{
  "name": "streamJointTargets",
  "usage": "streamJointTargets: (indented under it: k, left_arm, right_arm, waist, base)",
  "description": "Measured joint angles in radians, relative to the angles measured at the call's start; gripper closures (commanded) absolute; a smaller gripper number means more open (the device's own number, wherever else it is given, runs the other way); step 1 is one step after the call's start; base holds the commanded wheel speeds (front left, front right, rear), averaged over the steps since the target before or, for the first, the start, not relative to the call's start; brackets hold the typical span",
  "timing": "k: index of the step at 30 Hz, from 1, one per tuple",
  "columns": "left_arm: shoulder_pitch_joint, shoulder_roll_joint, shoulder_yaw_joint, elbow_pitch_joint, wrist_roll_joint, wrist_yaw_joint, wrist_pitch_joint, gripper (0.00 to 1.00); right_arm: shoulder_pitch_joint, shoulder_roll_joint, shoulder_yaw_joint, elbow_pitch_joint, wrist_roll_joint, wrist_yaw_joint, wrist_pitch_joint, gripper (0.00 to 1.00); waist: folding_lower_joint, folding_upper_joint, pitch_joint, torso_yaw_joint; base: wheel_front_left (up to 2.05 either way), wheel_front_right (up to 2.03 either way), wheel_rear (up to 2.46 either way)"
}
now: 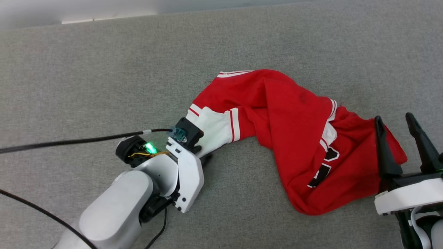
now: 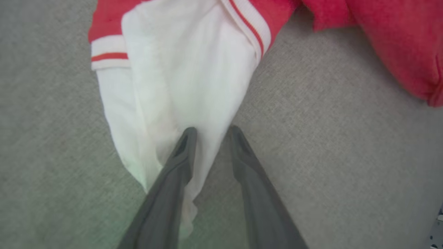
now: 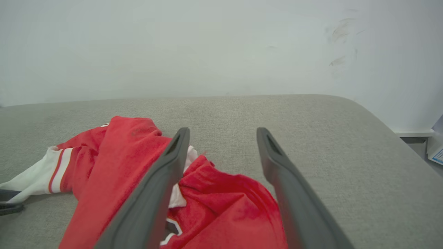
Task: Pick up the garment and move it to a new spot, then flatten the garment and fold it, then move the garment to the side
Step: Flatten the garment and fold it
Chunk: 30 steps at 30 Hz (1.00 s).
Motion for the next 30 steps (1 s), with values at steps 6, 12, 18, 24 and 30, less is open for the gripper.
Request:
streamJointTargets:
  k: [6,12,18,24,30]
  left_arm:
    - [0.019,0.037,0.012,0.011,0.037,0.01,-0.192,1.0]
    - [0.09,0.117,0.095,-0.016,0.07,0.09,-0.362,1.0]
    - [0.167,0.203,0.202,-0.057,0.051,0.164,-0.481,1.0]
    - [0.273,0.266,0.256,-0.051,0.025,0.205,-0.528,1.0]
    - [0.391,0.265,0.223,0.0,-0.017,0.188,-0.512,0.0]
  right_arm:
    - [0.0,0.007,-0.001,0.034,-0.007,0.0,-0.003,0.0]
    - [0.002,0.009,0.001,0.059,-0.007,0.0,0.003,0.0]
    - [0.009,0.014,0.006,0.085,-0.007,0.0,0.007,0.0]
    - [0.013,0.023,0.02,0.105,-0.007,0.0,0.009,0.0]
    - [0.013,0.025,0.033,0.123,-0.011,0.0,0.021,0.0]
  waist:
    - [0.0,0.0,-0.039,0.016]
    - [0.0,0.0,-0.099,0.043]
    - [-0.0001,0.0,-0.151,0.074]
    - [-0.0001,0.0,-0.182,0.096]
    - [-0.0001,0.0,-0.191,0.104]
  base:
    - [0.0,0.0,0.0]
    - [0.0,0.0,0.0]
    - [0.0,0.0,0.0]
    - [0.0,0.0,0.0]
    - [0.0,0.0,0.0]
